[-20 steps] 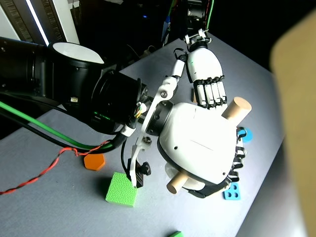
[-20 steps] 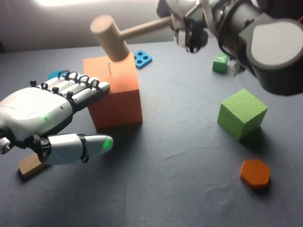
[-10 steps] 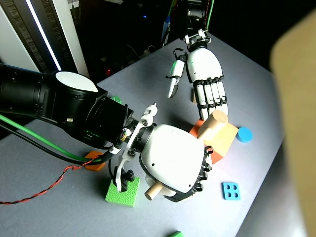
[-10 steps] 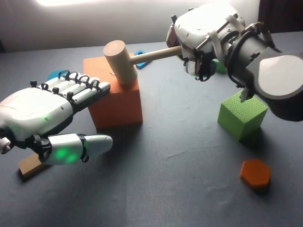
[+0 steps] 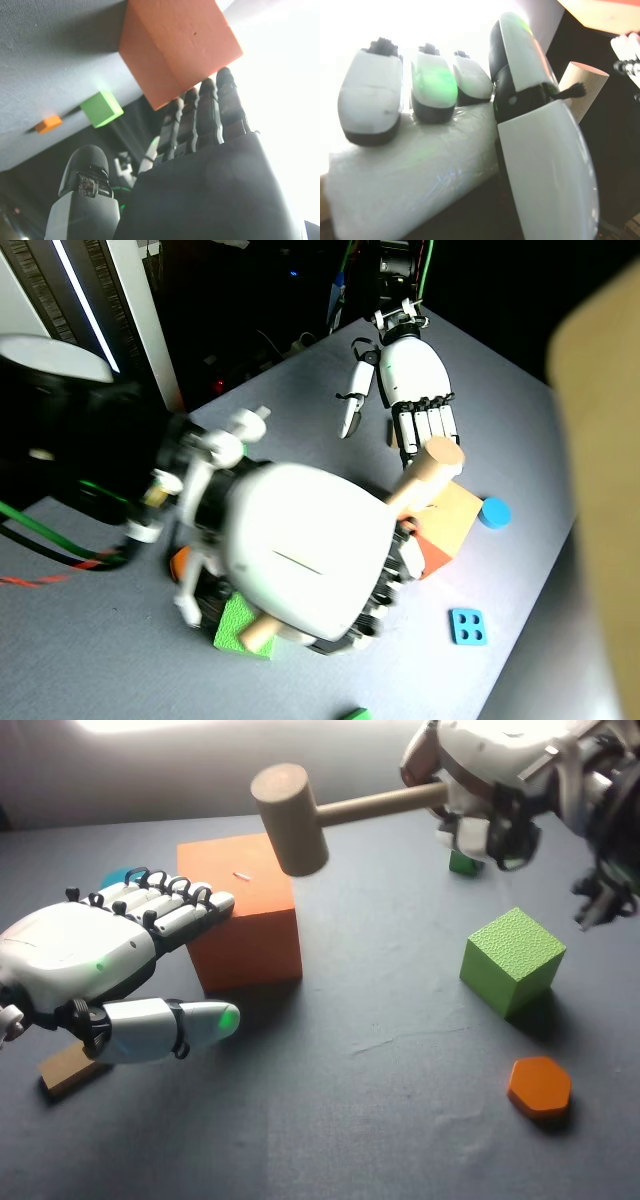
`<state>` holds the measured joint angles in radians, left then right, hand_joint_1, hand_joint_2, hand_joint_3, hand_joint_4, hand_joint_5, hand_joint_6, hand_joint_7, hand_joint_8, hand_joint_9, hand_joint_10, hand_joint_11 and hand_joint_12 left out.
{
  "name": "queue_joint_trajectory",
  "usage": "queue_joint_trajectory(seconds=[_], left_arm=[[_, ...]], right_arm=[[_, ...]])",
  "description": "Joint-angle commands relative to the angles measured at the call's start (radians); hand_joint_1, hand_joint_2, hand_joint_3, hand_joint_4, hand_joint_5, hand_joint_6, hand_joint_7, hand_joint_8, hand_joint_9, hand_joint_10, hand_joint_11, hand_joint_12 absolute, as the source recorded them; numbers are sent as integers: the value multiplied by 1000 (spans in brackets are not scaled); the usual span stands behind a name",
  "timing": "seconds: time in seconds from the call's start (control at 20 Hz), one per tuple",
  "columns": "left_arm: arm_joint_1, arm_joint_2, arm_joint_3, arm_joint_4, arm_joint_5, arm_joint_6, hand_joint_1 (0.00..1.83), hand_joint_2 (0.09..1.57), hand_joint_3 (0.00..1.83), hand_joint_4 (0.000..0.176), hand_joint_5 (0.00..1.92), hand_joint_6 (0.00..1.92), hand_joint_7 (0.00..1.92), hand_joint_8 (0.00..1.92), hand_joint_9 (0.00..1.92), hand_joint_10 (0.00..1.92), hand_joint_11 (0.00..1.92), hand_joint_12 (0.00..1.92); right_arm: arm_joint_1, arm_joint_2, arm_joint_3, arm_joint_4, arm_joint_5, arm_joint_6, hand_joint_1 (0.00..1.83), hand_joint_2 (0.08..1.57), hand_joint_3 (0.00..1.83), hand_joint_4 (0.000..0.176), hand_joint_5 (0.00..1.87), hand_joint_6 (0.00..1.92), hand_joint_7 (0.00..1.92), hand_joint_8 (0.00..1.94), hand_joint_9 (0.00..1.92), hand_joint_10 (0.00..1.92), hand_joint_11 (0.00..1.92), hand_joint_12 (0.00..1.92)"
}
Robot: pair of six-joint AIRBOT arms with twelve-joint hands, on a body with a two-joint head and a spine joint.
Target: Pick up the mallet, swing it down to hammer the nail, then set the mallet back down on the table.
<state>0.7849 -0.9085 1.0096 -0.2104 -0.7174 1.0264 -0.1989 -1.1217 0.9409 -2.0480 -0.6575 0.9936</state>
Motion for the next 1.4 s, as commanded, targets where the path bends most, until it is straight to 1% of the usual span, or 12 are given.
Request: queue_joint_trajectory(seconds=[0.0,0.1,0.15,0.3,0.4,0.5,0.65,0.7,0.85,0.95,1.2,1.35], left_arm=[[-9,-5,3,6,-42,-4,0,1217,1,0,76,1,74,0,59,0,10,46],[-26,-1,3,6,-28,-6,0,1218,2,0,90,7,82,4,67,4,18,52],[-36,2,3,6,-23,-6,0,1219,2,0,91,7,84,5,68,4,17,53],[-70,22,-1,6,-3,-5,0,1210,0,0,83,2,73,1,58,0,10,54],[-88,42,-7,9,11,-5,0,1215,1,0,77,0,61,0,47,0,0,51],[-116,62,-12,30,36,-8,0,1216,1,0,93,6,77,7,57,4,1,52],[-144,103,-26,70,55,-34,0,1216,0,0,89,3,76,4,57,3,2,57],[-172,133,-34,137,70,-91,0,1215,0,0,84,0,71,2,54,1,0,55],[-189,150,-39,198,71,-141,0,1218,1,0,100,6,85,6,68,6,10,65],[-196,175,-55,240,65,-170,0,1221,2,0,88,0,73,0,53,1,0,50],[-189,202,-90,258,31,-176,0,1216,0,0,94,2,90,5,68,4,12,60],[-186,203,-109,258,27,-172,0,1218,0,0,94,1,89,3,66,3,4,61]], right_arm=[[-5,24,-22,-98,-87,10,579,1534,0,176,1268,1921,1548,1941,1649,1921,1735,1921],[-55,84,-94,-263,-126,76,547,1537,2,176,1268,1921,1549,1941,1645,1921,1728,1921],[-79,111,-121,-321,-142,115,541,1529,0,176,1270,1921,1551,1941,1647,1921,1728,1921],[-136,157,-159,-362,-147,196,572,1497,0,176,1276,1921,1547,1941,1639,1921,1728,1921],[-162,162,-158,-370,-106,211,559,1488,0,176,1277,1921,1539,1941,1629,1921,1720,1921],[-193,160,-156,-428,-93,211,570,1477,0,176,1264,1921,1527,1941,1628,1921,1725,1921],[-235,128,-145,-500,-46,231,579,1462,0,176,1275,1921,1530,1941,1627,1921,1722,1921],[-263,58,-95,-529,-15,215,589,1457,0,176,1278,1921,1533,1941,1627,1921,1723,1921],[-267,-4,-44,-531,4,169,564,1459,0,176,1258,1921,1515,1941,1604,1921,1703,1921],[-260,-48,-1,-531,29,175,542,1466,3,176,1245,1921,1495,1941,1577,1921,1689,1921],[-283,-108,28,-531,64,189,419,1499,8,176,1196,1921,1413,1941,1503,1921,1634,1921],[-293,-140,35,-531,78,184,373,1493,1,173,1082,1921,1286,1941,1394,1921,1524,1921]])
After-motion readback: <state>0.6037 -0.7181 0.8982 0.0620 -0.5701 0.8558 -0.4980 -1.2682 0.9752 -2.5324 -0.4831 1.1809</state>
